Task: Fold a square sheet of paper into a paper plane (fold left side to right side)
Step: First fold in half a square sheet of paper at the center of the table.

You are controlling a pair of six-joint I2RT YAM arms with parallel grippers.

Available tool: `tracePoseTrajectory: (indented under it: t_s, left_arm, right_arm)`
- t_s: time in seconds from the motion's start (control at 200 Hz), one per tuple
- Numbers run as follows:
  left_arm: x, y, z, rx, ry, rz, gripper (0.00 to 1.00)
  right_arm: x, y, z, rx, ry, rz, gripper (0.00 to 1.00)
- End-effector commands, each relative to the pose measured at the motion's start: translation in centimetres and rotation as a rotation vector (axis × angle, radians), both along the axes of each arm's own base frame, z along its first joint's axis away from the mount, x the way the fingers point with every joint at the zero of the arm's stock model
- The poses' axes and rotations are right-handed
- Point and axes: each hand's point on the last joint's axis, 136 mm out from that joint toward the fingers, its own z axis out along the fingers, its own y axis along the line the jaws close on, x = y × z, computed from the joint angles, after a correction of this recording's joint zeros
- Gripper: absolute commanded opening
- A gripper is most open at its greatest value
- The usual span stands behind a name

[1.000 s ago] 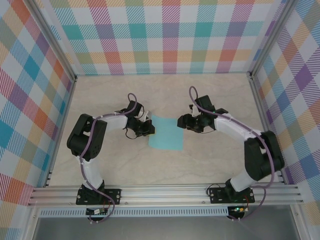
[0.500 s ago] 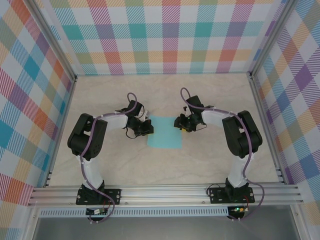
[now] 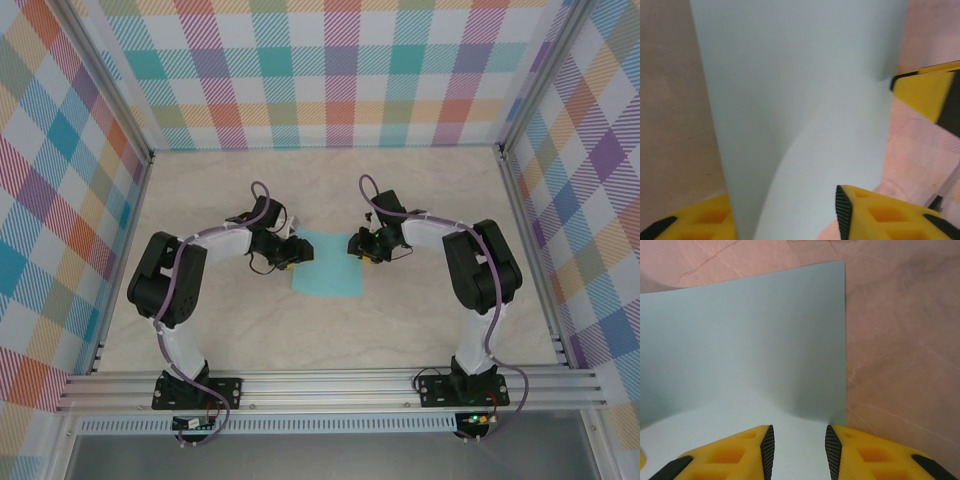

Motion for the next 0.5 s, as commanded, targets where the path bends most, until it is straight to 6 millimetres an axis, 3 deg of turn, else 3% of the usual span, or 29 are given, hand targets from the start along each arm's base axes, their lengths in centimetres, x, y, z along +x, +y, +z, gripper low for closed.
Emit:
tracePoseTrajectory:
  t_s: [0.0, 0.185, 0.495]
  left_arm:
    - [1.0, -2.0, 4.2, -0.139, -0.068, -0.013, 0.52]
    - [1.2, -4.4, 5.9, -0.227, -0.091, -0.041, 0.57]
    - [0.9, -8.5, 6.1, -0.295, -0.082, -0.102, 0.64]
  right_arm:
    - [-2.1, -1.3, -2.7, -0.084, 0.082, 0.019, 0.36]
    - [-2.2, -1.2, -2.7, -0.075, 0.082, 0.01, 0.36]
    - [-2.1, -0.5, -2.6, -0.027, 0.083, -0.007, 0.36]
